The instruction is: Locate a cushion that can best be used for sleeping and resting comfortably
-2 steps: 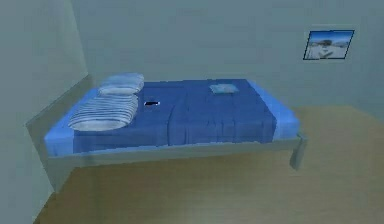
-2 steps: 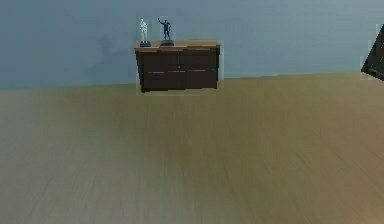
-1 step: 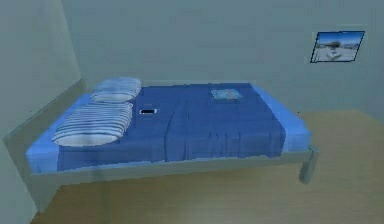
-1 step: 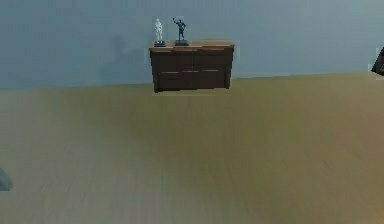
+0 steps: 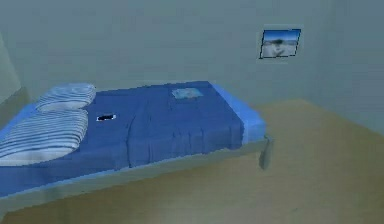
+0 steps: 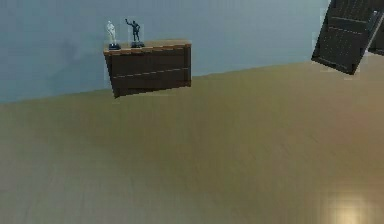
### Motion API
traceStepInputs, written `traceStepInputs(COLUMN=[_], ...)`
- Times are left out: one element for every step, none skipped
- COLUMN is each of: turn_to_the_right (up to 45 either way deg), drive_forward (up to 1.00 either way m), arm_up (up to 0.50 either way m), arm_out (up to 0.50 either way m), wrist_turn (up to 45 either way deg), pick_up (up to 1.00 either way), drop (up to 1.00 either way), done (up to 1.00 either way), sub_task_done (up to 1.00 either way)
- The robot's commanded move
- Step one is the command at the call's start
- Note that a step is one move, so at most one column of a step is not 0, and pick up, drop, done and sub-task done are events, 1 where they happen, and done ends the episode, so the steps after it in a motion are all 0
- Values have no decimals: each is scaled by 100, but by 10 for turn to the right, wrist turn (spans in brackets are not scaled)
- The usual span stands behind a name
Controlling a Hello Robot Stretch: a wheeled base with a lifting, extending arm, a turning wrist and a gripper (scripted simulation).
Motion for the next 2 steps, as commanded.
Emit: traceStepInputs(turn_to_the_right=[0,-450], drive_forward=[55,0], arm_up=[0,0], arm_out=[0,0], wrist_turn=[0,0], pick_up=[0,0], drop=[0,0], done=[0,0], sub_task_done=[0,0])
